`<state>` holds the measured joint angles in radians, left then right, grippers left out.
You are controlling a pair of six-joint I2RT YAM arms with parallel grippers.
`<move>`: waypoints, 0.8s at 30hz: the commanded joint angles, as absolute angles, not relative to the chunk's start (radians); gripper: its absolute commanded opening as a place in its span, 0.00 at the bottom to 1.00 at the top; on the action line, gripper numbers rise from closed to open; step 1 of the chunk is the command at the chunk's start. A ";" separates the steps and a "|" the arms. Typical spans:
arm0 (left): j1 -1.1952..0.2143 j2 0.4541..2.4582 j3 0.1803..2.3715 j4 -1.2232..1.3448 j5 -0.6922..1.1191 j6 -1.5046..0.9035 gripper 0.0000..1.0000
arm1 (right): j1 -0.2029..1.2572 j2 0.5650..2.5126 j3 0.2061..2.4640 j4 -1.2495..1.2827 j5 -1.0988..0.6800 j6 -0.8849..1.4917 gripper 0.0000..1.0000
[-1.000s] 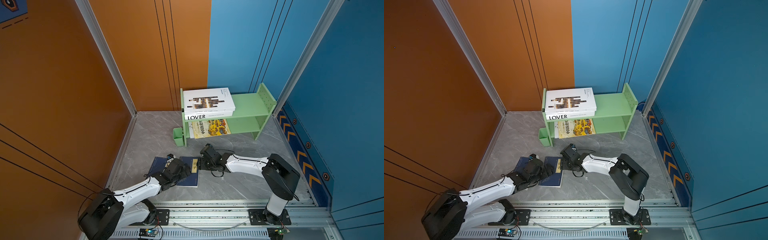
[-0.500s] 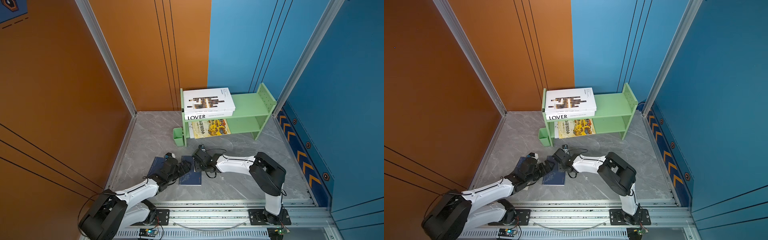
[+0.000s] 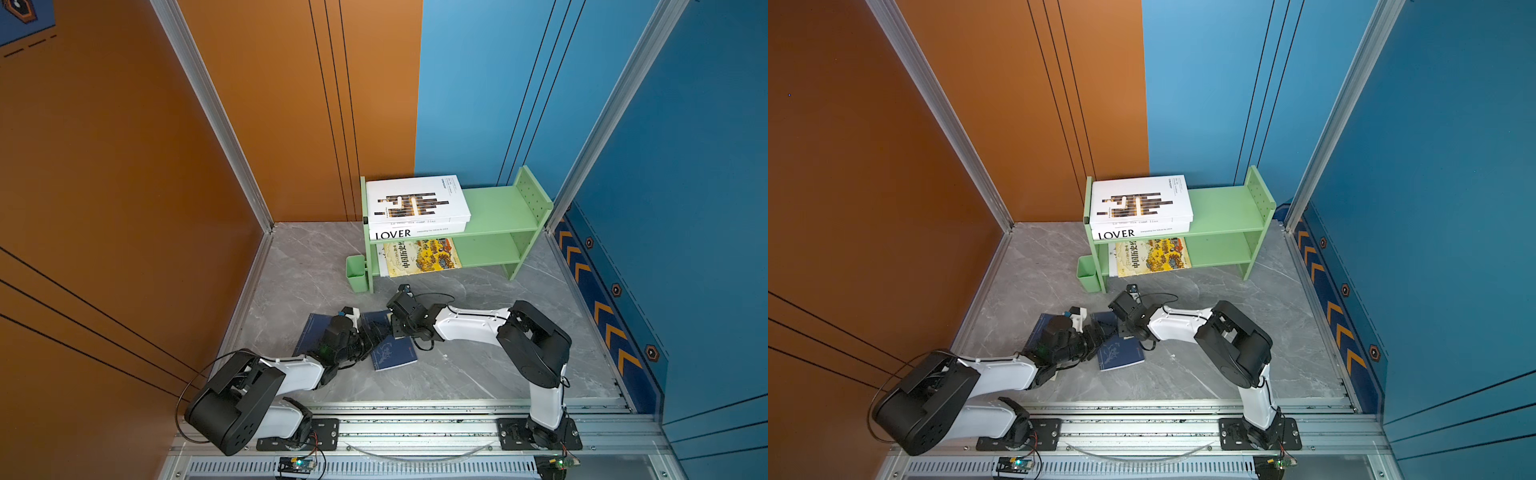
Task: Stacking books/files
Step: Pick up the book at the center of the table.
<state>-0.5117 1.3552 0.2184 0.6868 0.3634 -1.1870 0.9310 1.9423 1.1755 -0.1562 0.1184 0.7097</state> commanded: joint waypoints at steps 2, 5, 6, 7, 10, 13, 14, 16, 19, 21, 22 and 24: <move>-0.523 1.356 0.209 0.763 0.429 -1.233 0.79 | 0.934 1.965 1.124 -0.154 -0.007 0.701 0.39; -0.521 1.361 0.215 0.710 0.421 -1.230 0.67 | 0.921 1.949 1.114 -0.143 -0.012 0.708 0.39; -0.523 1.362 0.216 0.699 0.417 -1.229 0.63 | 0.915 1.943 1.109 -0.140 -0.014 0.708 0.39; -0.523 1.364 0.217 0.686 0.415 -1.226 0.57 | 0.911 1.935 1.103 -0.136 -0.014 0.711 0.39; -0.526 1.361 0.227 0.643 0.406 -1.207 0.37 | 0.894 1.906 1.087 -0.126 -0.017 0.715 0.41; -0.538 1.343 0.251 0.582 0.397 -1.181 0.20 | 0.872 1.862 1.058 -0.102 -0.028 0.722 0.45; -0.545 1.333 0.263 0.549 0.393 -1.168 0.14 | 0.863 1.844 1.045 -0.090 -0.037 0.728 0.47; -0.563 1.308 0.298 0.470 0.383 -1.131 0.06 | 0.842 1.807 1.010 -0.059 -0.059 0.740 0.51; -0.598 1.247 0.367 0.310 0.361 -1.050 0.00 | 0.806 1.734 0.965 -0.017 -0.092 0.754 0.61; -0.622 1.191 0.416 0.214 0.352 -0.994 0.00 | 0.785 1.672 0.938 -0.002 -0.106 0.758 0.67; -0.636 1.161 0.447 0.162 0.350 -0.961 0.00 | 0.773 1.636 0.927 0.003 -0.119 0.758 0.70; -0.657 1.108 0.509 0.035 0.350 -0.905 0.00 | 0.749 1.567 0.921 -0.006 -0.143 0.758 0.75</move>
